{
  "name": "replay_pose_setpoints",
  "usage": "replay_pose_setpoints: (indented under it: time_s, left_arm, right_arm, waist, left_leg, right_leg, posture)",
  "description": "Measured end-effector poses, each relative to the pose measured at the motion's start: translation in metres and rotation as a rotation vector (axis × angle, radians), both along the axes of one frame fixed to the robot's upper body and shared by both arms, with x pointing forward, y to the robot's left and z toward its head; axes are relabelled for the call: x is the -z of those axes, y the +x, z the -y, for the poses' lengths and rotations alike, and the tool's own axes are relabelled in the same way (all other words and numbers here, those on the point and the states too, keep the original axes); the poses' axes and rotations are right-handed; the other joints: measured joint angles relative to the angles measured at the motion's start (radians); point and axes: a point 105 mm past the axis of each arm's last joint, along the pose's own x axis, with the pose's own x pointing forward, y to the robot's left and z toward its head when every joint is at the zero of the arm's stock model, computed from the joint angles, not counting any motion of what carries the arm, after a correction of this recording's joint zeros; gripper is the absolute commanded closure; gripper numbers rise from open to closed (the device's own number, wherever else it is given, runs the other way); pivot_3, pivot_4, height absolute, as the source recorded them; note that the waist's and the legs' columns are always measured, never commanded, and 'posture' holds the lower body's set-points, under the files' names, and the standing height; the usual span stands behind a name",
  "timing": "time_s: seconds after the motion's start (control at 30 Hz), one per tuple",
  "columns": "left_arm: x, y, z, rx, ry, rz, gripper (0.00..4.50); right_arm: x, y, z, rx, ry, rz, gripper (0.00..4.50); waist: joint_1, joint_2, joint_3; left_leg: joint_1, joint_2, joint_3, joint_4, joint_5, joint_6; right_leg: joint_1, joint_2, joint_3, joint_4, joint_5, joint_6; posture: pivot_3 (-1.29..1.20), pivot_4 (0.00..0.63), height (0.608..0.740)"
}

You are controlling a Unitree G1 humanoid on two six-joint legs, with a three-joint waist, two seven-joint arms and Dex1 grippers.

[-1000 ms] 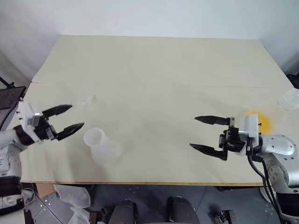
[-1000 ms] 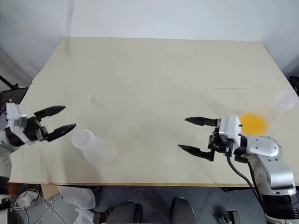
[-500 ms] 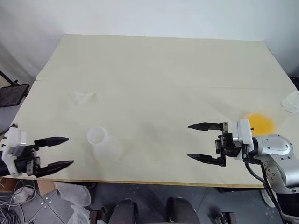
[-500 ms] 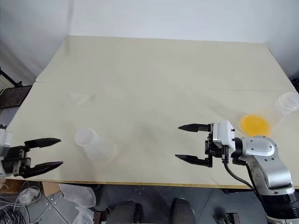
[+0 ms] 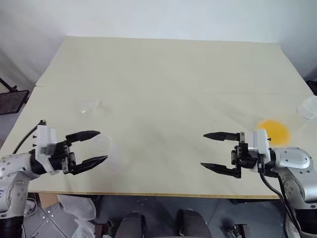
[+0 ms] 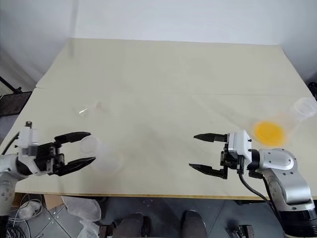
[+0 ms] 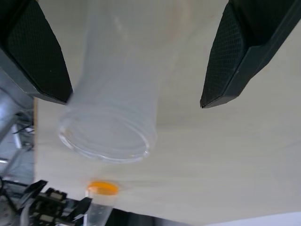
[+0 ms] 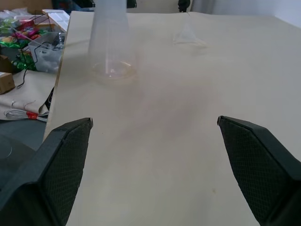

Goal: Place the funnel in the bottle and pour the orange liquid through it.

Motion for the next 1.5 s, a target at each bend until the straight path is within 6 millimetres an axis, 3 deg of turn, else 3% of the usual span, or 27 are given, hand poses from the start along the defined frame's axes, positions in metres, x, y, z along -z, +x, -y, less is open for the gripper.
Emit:
replay_pose_setpoints:
  time_s: [0.17,0.27,0.43,0.63,0.73,0.87,0.93,1.07,1.23,1.33,1.5]
  left_arm:
    - [-0.001,0.001,0.005,0.031,-0.015,-0.027,0.00]
    - [-0.007,0.004,0.007,0.039,-0.015,0.002,0.56]
    - [-0.008,0.008,0.007,0.048,-0.014,0.013,2.07]
    - [-0.010,0.017,0.012,0.076,-0.018,0.029,2.12]
    - [-0.020,0.029,0.025,0.088,-0.047,0.056,2.12]
    - [-0.068,0.072,0.077,0.128,-0.132,0.210,2.12]
    - [-0.080,0.091,0.111,0.168,-0.157,0.232,2.12]
    - [-0.067,0.110,0.185,0.319,-0.109,0.209,2.12]
    - [-0.056,0.119,0.249,0.406,-0.015,0.284,2.12]
    - [-0.057,0.122,0.264,0.414,0.036,0.339,2.12]
    - [-0.039,0.127,0.260,0.411,0.083,0.329,2.12]
  right_arm:
    - [0.001,0.000,0.000,0.025,0.006,0.000,0.04]
    - [0.002,0.000,0.000,0.039,0.014,-0.002,0.00]
    - [0.004,-0.002,0.000,0.059,0.017,-0.005,0.00]
    - [0.002,-0.002,0.008,0.119,0.022,0.023,0.00]
    - [-0.003,0.000,0.021,0.201,0.030,0.055,0.00]
    - [-0.004,-0.008,0.060,0.415,0.016,0.095,0.00]
    - [0.004,-0.020,0.075,0.493,-0.004,0.091,0.00]
    - [0.016,-0.036,0.084,0.605,0.025,0.066,0.00]
    - [0.014,-0.042,0.077,0.652,0.051,0.100,0.00]
    - [0.008,-0.043,0.069,0.663,0.075,0.131,0.00]
    - [0.002,-0.047,0.063,0.687,0.097,0.154,0.00]
  waist:
    - [0.004,0.000,0.000]
    - [0.005,0.000,0.000]
    - [0.005,0.000,0.000]
    - [0.008,0.000,0.000]
    - [0.016,0.000,0.000]
    - [0.050,-0.003,-0.002]
    - [0.059,-0.003,-0.002]
    - [0.050,-0.004,-0.002]
    - [0.026,-0.005,-0.002]
    - [0.019,-0.004,-0.002]
    - [0.030,-0.004,-0.002]
  left_leg:
    - [0.000,0.000,0.000,0.001,0.000,0.000]
    - [0.000,-0.001,0.000,0.001,0.000,0.000]
    - [0.000,0.000,0.000,0.000,0.000,0.000]
    - [0.000,-0.001,-0.001,0.001,0.000,0.000]
    - [-0.001,-0.001,-0.001,0.001,0.000,0.000]
    - [-0.002,-0.003,0.000,0.003,0.000,0.001]
    - [-0.001,-0.005,0.000,0.002,-0.001,0.002]
    - [-0.002,-0.006,0.005,0.000,-0.001,0.002]
    - [-0.001,-0.003,0.011,0.001,-0.001,0.002]
    - [0.000,-0.001,0.013,0.000,-0.001,0.002]
    - [-0.001,-0.002,0.013,0.001,-0.001,0.002]
  right_leg:
    - [0.000,0.000,0.000,0.000,0.000,0.000]
    - [0.000,-0.001,0.000,0.000,0.000,0.000]
    - [0.000,0.000,0.000,0.000,0.000,0.000]
    - [0.001,0.000,0.000,0.000,0.000,0.000]
    - [0.001,-0.001,0.000,0.000,0.000,0.000]
    - [0.005,0.000,-0.002,0.000,0.001,0.001]
    - [0.006,-0.001,-0.003,-0.001,0.001,0.001]
    - [0.004,-0.001,-0.004,-0.003,0.001,0.002]
    - [0.002,-0.001,-0.004,-0.004,0.001,0.002]
    - [0.000,0.000,-0.003,-0.002,0.001,0.002]
    - [-0.001,0.000,-0.003,-0.002,0.001,0.002]
  posture:
    - [0.00,0.150,0.740]
    - [0.00,0.150,0.740]
    - [0.00,0.150,0.740]
    - [0.00,0.150,0.740]
    - [0.00,0.150,0.740]
    - [0.00,0.150,0.740]
    - [0.00,0.150,0.740]
    - [0.00,0.150,0.740]
    - [0.00,0.150,0.740]
    - [0.00,0.150,0.740]
    - [0.00,0.150,0.740]
